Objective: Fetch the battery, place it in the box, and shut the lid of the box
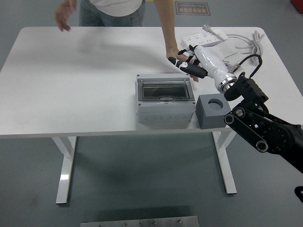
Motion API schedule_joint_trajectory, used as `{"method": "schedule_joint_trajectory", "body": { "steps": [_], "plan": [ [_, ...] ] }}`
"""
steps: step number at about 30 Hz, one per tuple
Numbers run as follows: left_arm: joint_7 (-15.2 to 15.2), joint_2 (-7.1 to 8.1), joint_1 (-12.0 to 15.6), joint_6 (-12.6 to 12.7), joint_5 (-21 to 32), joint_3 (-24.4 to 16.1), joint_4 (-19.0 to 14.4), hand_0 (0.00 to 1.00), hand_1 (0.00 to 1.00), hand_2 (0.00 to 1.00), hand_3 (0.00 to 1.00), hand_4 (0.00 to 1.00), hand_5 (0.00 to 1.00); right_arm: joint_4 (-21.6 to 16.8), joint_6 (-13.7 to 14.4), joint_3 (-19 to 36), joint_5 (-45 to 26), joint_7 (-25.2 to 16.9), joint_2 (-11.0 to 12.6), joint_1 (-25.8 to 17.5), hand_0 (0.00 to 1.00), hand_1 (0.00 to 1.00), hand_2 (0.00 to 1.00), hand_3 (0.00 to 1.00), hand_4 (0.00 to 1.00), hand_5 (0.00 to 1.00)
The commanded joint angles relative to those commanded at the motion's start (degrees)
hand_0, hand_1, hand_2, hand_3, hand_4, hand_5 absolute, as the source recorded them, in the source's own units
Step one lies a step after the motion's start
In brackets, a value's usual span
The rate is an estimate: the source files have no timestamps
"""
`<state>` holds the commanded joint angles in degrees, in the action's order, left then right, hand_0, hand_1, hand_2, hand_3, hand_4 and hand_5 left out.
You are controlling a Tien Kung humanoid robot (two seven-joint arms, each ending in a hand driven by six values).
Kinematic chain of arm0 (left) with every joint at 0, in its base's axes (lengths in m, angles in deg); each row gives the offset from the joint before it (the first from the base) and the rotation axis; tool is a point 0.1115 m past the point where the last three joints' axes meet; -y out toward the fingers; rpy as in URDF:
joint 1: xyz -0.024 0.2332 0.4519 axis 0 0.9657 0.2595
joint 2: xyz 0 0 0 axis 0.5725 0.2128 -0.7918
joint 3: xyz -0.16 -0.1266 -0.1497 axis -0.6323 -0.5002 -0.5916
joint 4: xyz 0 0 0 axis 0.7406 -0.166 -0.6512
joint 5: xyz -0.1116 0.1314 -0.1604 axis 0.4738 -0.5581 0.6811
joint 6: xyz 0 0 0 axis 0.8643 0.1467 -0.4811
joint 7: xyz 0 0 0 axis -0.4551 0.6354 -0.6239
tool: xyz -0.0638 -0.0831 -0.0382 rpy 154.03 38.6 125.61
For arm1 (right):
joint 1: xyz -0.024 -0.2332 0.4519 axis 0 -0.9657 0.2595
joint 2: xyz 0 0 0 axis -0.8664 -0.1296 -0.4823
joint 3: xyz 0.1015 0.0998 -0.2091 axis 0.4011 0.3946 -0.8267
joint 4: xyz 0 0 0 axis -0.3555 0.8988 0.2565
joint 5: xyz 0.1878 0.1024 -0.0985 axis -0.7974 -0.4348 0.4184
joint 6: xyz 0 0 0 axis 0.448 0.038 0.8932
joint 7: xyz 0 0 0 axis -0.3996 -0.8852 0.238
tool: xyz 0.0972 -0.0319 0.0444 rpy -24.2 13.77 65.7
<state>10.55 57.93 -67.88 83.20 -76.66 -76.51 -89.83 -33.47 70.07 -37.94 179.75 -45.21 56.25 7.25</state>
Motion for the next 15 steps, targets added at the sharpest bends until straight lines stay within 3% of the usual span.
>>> {"method": "schedule_joint_trajectory", "body": {
  "steps": [7,8,13,14,15],
  "plan": [
    [0.01,-0.11,0.67,0.44,1.10,0.48,-0.10,0.865,0.896,0.833,0.789,0.841,0.492,-3.94,-1.55,10.89,-7.54,-7.08,1.75,-5.83,0.434,0.358,0.439,0.683,0.918,0.998],
    [0.01,-0.12,0.75,0.49,1.19,0.52,-0.11,0.865,0.896,0.833,0.788,0.840,0.492,-3.94,-1.97,12.38,-8.82,-8.09,1.61,-6.52,0.395,0.354,0.441,0.659,0.936,0.998],
    [-0.10,-0.17,1.16,0.75,1.71,0.78,-0.17,0.865,0.896,0.833,0.788,0.840,0.492,-2.70,-4.50,20.50,-16.78,-13.51,-0.09,-9.86,0.395,0.354,0.441,0.659,0.936,0.998],
    [-0.12,-0.20,1.22,0.79,1.78,0.81,-0.18,0.865,0.896,0.832,0.789,0.840,0.492,-2.36,-4.98,22.12,-18.53,-14.37,-0.55,-10.44,0.361,0.356,0.447,0.637,0.919,0.923],
    [-0.15,-0.23,1.27,0.81,1.84,0.85,-0.18,0.865,0.896,0.832,0.789,0.840,0.492,-2.03,-5.35,23.43,-19.96,-15.16,-1.01,-10.98,0.361,0.356,0.447,0.637,0.919,0.923]
  ]
}}
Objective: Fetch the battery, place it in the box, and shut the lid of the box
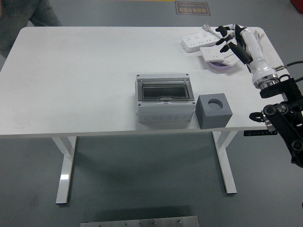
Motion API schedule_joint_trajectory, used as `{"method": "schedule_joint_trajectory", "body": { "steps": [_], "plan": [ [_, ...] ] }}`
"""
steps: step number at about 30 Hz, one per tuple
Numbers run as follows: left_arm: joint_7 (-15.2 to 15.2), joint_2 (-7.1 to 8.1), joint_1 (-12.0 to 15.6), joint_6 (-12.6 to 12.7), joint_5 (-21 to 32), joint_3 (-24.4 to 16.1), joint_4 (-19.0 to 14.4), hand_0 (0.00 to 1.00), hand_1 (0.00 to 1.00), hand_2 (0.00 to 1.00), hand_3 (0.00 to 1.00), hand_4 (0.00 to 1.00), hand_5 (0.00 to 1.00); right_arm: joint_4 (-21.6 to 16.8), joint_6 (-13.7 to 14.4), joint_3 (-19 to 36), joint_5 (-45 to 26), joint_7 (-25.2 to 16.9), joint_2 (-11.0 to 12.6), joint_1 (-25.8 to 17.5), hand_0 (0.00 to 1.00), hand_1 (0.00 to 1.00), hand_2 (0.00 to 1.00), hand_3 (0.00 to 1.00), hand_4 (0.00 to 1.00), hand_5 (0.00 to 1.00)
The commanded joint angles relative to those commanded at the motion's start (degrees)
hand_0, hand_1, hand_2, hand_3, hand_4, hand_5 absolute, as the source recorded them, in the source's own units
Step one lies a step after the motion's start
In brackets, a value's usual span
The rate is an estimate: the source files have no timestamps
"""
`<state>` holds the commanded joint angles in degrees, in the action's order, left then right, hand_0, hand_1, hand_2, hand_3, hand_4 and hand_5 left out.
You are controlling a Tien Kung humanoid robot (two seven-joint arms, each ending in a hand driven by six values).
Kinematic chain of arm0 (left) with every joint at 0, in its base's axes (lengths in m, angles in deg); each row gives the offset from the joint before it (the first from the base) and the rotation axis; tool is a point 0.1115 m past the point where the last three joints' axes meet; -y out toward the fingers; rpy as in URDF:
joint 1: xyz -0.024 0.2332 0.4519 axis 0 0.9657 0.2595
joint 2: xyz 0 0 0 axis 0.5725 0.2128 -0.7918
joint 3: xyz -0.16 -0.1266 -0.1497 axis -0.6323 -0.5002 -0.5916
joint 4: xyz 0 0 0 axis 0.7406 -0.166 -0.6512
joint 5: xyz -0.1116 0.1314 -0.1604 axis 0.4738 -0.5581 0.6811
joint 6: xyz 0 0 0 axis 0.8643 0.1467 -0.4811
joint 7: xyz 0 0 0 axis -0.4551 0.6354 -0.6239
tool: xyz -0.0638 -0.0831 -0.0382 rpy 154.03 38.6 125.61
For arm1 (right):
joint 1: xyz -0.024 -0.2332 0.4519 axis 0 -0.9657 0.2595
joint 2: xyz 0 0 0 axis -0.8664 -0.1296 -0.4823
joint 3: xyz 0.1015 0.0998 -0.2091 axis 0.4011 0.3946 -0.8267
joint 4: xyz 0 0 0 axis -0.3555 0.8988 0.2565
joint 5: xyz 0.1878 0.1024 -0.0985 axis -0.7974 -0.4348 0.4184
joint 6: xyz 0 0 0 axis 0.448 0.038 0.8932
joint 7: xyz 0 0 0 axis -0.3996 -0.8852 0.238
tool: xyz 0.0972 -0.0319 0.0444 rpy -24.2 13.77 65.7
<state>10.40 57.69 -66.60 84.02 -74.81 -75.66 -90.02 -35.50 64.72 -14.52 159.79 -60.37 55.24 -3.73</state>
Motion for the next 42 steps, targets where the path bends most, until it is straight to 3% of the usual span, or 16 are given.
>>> {"method": "schedule_joint_trajectory", "body": {
  "steps": [4,5,10,11,16,17,22,23,32,34,35,40,41,42],
  "plan": [
    [-0.09,-0.11,0.19,0.08,0.21,0.10,-0.02,0.865,0.896,0.832,0.789,0.840,0.492,1.34,-1.64,5.21,-6.29,-2.86,-1.76,-2.00,0.361,0.356,0.447,0.637,0.919,0.923],
    [-0.10,-0.12,0.22,0.09,0.23,0.10,-0.02,0.865,0.896,0.832,0.792,0.841,0.492,1.58,-2.00,6.29,-7.77,-3.37,-2.09,-2.40,0.480,0.459,0.511,0.633,0.890,0.866],
    [-0.15,-0.18,0.34,0.13,0.26,0.07,-0.03,0.865,0.896,0.832,0.792,0.841,0.492,2.22,-3.33,10.49,-14.75,-4.97,-3.25,-4.01,0.480,0.459,0.511,0.633,0.890,0.866],
    [-0.15,-0.18,0.34,0.13,0.27,0.07,-0.03,0.865,0.896,0.831,0.791,0.841,0.492,2.27,-3.53,10.87,-15.75,-5.04,-3.35,-4.19,0.710,0.679,0.682,0.671,0.898,0.854],
    [-0.18,-0.18,0.43,0.15,0.39,0.10,-0.04,0.865,0.896,0.831,0.791,0.841,0.492,2.42,-4.50,11.83,-17.81,-4.67,-3.40,-5.10,0.710,0.679,0.682,0.671,0.898,0.854],
    [-0.17,-0.18,0.45,0.15,0.40,0.10,-0.04,0.864,0.896,0.831,0.791,0.842,0.493,2.40,-4.53,11.91,-17.81,-4.66,-3.40,-5.22,0.822,0.768,0.792,0.807,0.991,0.992],
    [-0.19,-0.13,0.66,0.18,0.76,0.26,-0.06,0.864,0.896,0.831,0.791,0.842,0.493,2.27,-4.38,12.44,-17.71,-4.99,-3.53,-5.73,0.822,0.768,0.792,0.807,0.991,0.992],
    [-0.21,-0.11,0.74,0.22,0.91,0.34,-0.06,0.865,0.895,0.831,0.791,0.842,0.493,2.22,-4.12,12.51,-17.73,-5.26,-3.53,-5.80,0.822,0.903,0.935,0.962,0.998,0.998],
    [-0.52,0.17,1.43,0.60,2.19,1.02,-0.06,0.865,0.895,0.830,0.791,0.842,0.493,-0.45,-1.86,12.46,-13.12,-4.79,-3.59,-6.45,0.822,0.863,0.913,0.998,0.998,0.998],
    [-0.59,0.20,1.51,0.69,2.41,1.14,-0.06,0.865,0.895,0.830,0.791,0.842,0.493,-0.93,-2.50,12.53,-12.80,-3.87,-3.67,-6.56,0.822,0.863,0.913,0.998,0.998,0.998],
    [-0.63,0.22,1.52,0.72,2.51,1.20,-0.06,0.865,0.895,0.830,0.791,0.841,0.492,-1.05,-3.03,12.54,-12.97,-3.51,-3.69,-6.61,0.998,0.812,0.782,0.998,0.998,0.998],
    [-0.77,0.25,1.53,0.82,2.94,1.43,-0.05,0.865,0.895,0.830,0.791,0.841,0.492,-1.52,-6.20,12.52,-13.81,-2.16,-3.77,-6.80,0.998,0.812,0.782,0.998,0.998,0.998],
    [-0.80,0.26,1.54,0.85,3.01,1.46,-0.04,0.865,0.895,0.830,0.791,0.842,0.493,-1.59,-6.54,12.51,-13.93,-2.10,-3.79,-6.82,0.998,0.926,0.763,0.998,0.998,0.998],
    [-0.82,0.26,1.55,0.87,3.08,1.50,-0.04,0.865,0.895,0.830,0.791,0.842,0.493,-1.63,-6.75,12.50,-14.07,-2.15,-3.83,-6.84,0.998,0.926,0.763,0.998,0.998,0.998]
  ]
}}
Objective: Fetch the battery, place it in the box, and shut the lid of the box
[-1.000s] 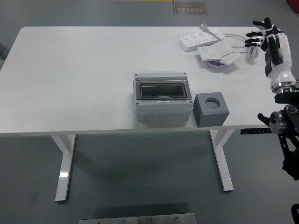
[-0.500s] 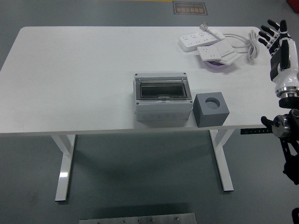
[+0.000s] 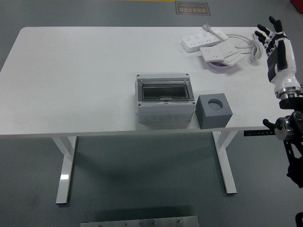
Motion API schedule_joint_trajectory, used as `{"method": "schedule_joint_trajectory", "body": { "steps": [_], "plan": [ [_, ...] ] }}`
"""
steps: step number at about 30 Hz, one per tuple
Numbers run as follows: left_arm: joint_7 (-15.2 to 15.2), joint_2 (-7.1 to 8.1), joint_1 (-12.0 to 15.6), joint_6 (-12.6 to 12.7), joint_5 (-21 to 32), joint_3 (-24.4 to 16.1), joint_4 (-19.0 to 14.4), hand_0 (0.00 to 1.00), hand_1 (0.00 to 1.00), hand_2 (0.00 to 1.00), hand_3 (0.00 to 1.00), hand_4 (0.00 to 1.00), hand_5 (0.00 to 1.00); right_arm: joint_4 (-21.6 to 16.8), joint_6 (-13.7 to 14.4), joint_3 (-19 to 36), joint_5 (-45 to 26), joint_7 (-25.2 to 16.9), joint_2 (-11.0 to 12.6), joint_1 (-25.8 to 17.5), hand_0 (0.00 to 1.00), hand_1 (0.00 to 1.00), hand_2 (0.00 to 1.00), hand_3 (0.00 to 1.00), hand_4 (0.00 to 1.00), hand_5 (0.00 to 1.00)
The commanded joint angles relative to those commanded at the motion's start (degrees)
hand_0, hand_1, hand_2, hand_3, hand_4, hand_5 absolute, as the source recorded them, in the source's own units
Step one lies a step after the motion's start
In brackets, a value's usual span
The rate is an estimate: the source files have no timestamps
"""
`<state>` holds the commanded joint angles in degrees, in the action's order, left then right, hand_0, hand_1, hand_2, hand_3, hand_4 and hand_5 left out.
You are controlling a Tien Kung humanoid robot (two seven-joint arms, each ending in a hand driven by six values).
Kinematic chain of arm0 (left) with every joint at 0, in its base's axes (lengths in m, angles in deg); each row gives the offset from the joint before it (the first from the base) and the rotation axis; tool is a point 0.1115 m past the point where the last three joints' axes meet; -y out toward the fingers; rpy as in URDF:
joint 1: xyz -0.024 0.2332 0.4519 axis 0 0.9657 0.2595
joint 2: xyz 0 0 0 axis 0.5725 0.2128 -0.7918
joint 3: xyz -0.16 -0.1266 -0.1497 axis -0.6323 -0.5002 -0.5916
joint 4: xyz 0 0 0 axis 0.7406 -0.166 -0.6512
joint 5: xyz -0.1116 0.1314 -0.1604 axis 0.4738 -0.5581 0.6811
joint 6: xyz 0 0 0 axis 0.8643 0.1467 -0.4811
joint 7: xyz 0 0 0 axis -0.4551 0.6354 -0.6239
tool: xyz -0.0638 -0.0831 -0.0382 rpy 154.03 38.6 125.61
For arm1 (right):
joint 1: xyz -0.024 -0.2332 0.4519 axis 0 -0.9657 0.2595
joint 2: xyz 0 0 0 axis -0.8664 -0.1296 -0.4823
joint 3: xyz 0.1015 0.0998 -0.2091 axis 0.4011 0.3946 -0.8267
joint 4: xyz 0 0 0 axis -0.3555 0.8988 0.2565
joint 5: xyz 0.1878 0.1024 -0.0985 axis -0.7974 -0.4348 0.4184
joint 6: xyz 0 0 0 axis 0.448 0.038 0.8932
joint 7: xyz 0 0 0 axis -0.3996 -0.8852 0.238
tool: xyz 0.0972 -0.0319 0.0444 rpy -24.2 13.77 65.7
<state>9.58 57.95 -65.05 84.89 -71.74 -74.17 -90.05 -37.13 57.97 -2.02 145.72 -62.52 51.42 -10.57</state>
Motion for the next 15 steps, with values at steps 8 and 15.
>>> {"method": "schedule_joint_trajectory", "body": {
  "steps": [8,15],
  "plan": [
    [-0.23,0.07,0.44,0.25,0.88,0.49,0.00,0.865,0.895,0.830,0.793,0.843,0.492,-0.37,0.38,0.35,0.22,-0.28,-0.08,-0.06,0.998,0.998,0.965,0.998,0.998,0.998],
    [-0.79,0.29,1.33,0.83,2.78,1.55,0.00,0.863,0.895,0.830,0.793,0.844,0.492,-0.13,1.14,0.58,-0.08,-0.23,-0.04,-0.02,0.931,0.998,0.998,0.998,0.998,0.979]
  ]
}}
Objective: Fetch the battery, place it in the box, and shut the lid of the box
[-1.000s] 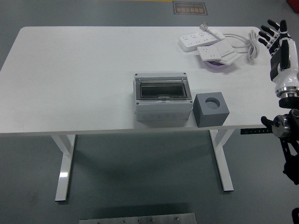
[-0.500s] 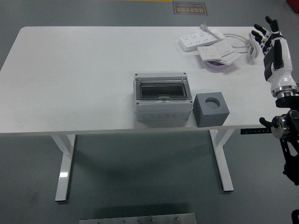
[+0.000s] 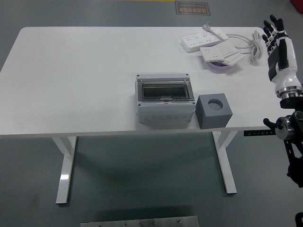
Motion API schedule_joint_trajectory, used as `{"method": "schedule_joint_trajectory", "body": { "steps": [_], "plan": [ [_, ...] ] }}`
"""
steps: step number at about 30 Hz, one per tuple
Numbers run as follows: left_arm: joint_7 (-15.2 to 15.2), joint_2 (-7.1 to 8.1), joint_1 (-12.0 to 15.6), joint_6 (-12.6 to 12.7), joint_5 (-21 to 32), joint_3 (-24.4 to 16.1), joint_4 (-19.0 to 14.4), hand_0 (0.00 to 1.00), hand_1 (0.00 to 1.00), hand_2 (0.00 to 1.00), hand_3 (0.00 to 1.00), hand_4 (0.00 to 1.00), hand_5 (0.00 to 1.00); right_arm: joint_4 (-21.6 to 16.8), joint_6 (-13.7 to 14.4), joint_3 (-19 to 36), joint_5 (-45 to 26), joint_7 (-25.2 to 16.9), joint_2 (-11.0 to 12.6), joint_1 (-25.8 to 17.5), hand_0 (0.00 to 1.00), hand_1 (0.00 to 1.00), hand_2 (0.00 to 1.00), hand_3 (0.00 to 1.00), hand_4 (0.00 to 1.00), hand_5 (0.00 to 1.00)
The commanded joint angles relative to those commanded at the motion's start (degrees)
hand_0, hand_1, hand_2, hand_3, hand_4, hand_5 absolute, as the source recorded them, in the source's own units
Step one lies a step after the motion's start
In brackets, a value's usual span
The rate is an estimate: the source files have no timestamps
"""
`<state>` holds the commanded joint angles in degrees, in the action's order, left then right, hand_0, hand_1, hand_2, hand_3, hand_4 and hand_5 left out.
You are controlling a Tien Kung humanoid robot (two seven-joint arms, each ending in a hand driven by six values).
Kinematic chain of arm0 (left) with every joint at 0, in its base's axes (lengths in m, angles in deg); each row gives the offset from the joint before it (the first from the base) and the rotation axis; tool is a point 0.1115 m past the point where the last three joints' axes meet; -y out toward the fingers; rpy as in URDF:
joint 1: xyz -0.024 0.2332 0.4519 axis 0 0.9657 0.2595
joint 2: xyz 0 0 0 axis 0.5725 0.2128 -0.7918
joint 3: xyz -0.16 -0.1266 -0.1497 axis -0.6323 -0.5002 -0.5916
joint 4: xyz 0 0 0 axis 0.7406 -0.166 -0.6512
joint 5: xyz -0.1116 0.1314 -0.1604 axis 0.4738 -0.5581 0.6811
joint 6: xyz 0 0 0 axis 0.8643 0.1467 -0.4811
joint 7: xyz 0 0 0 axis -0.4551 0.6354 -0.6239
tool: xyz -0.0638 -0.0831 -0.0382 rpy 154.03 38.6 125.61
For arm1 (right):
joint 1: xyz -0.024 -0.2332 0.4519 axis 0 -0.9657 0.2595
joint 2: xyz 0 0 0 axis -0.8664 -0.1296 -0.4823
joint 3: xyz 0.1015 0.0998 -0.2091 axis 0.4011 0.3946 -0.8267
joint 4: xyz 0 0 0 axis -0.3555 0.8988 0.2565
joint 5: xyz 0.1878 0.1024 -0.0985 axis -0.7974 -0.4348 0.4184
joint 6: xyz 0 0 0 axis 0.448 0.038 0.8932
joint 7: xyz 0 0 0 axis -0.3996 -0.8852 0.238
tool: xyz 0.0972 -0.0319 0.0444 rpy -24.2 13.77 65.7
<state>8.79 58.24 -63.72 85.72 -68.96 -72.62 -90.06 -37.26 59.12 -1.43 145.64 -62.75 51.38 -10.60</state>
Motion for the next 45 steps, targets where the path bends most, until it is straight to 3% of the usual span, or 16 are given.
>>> {"method": "schedule_joint_trajectory", "body": {
  "steps": [6,19,20,25,26,27,31,32,37,38,43,44,45],
  "plan": [
    [-0.45,0.27,0.67,0.47,1.22,0.60,0.02,0.862,0.895,0.832,0.794,0.843,0.492,2.00,1.33,0.26,-1.68,-2.15,-0.47,-0.18,0.967,0.998,0.998,0.998,0.998,0.998],
    [-0.90,0.33,1.70,0.90,2.73,1.39,0.11,0.862,0.894,0.832,0.797,0.844,0.492,7.55,6.87,0.00,-9.44,-14.28,-2.58,-1.18,0.998,0.998,0.977,0.998,0.998,0.998],
    [-0.91,0.30,1.72,0.90,2.79,1.42,0.12,0.862,0.893,0.833,0.800,0.845,0.492,7.70,7.46,-0.03,-9.75,-15.09,-2.65,-1.17,0.955,0.884,0.894,0.982,0.998,0.998],
    [-0.92,0.08,1.87,0.91,3.08,1.53,0.16,0.862,0.893,0.833,0.800,0.845,0.492,7.75,11.49,-0.58,-10.28,-19.02,-2.89,-1.00,0.955,0.884,0.894,0.982,0.998,0.998],
    [-0.92,0.03,1.88,0.88,3.11,1.54,0.17,0.861,0.893,0.833,0.801,0.845,0.491,7.62,12.13,-0.75,-10.05,-19.38,-2.94,-0.97,0.855,0.810,0.836,0.901,0.998,0.996],
    [-0.94,-0.04,1.88,0.86,3.17,1.56,0.19,0.861,0.893,0.833,0.801,0.845,0.491,7.41,12.87,-0.92,-9.65,-19.71,-3.03,-0.94,0.855,0.810,0.836,0.901,0.998,0.996],
    [-1.14,-0.31,1.89,0.88,3.53,1.78,0.27,0.861,0.893,0.833,0.801,0.845,0.491,6.36,13.66,-0.81,-5.74,-17.73,-3.47,-1.04,0.855,0.810,0.836,0.901,0.998,0.996],
    [-1.19,-0.34,1.90,0.89,3.61,1.84,0.28,0.860,0.893,0.834,0.802,0.845,0.493,6.05,13.45,-0.60,-4.54,-16.69,-3.55,-1.09,0.656,0.649,0.704,0.763,0.964,0.822],
    [-1.35,-0.23,1.96,0.86,3.91,2.14,0.28,0.860,0.893,0.834,0.802,0.845,0.493,3.91,9.74,0.87,3.93,-10.07,-3.46,-1.60,0.656,0.649,0.704,0.763,0.964,0.822],
    [-1.39,-0.18,1.98,0.89,3.96,2.17,0.28,0.860,0.891,0.834,0.802,0.848,0.499,3.49,8.95,1.04,5.77,-8.69,-3.37,-1.72,0.489,0.527,0.613,0.656,0.668,0.228],
    [-1.45,-0.06,2.11,1.01,4.15,2.23,0.26,0.860,0.891,0.834,0.802,0.848,0.499,2.23,7.96,0.97,12.89,-4.51,-3.13,-2.08,0.489,0.527,0.613,0.656,0.668,0.228],
    [-1.49,-0.08,2.12,1.03,4.25,2.28,0.27,0.858,0.889,0.834,0.802,0.847,0.496,2.09,8.12,0.87,14.07,-4.32,-3.11,-2.11,0.821,0.846,0.842,0.882,0.642,0.027],
    [-1.55,-0.10,2.13,1.06,4.39,2.37,0.28,0.858,0.889,0.834,0.802,0.847,0.496,1.96,8.37,0.74,14.99,-4.28,-3.08,-2.13,0.821,0.846,0.842,0.882,0.642,0.027]
  ]
}}
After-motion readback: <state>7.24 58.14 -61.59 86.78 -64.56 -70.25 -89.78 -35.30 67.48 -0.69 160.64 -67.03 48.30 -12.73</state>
